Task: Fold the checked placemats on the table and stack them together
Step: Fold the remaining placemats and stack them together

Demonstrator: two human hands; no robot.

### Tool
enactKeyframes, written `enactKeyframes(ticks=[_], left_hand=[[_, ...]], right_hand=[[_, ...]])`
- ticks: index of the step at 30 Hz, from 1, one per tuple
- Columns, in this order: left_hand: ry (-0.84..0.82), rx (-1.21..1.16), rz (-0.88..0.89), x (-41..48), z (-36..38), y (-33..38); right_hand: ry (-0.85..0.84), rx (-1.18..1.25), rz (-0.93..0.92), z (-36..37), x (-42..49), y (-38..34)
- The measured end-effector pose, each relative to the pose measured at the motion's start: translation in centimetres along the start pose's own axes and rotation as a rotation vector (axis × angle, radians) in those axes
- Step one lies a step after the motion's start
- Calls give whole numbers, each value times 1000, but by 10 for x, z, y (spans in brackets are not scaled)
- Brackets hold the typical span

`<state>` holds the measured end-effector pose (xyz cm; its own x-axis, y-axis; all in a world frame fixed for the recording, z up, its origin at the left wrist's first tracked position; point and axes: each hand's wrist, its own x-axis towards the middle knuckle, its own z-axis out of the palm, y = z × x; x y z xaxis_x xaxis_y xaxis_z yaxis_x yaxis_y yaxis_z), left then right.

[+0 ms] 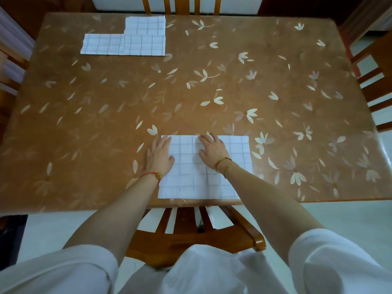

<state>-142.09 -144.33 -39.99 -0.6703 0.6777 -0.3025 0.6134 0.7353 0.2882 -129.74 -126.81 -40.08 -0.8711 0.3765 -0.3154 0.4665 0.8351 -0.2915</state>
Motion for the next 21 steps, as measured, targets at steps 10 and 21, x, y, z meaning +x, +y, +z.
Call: enactKeyframes(ticks=[10,21], left_hand=[[-107,111,-73,13,14,-3],[-96,95,-30,15,10,-16]], right_hand=[[-198,-166,-147,16,43,-62],[-94,-190,-34,15,20,-7]])
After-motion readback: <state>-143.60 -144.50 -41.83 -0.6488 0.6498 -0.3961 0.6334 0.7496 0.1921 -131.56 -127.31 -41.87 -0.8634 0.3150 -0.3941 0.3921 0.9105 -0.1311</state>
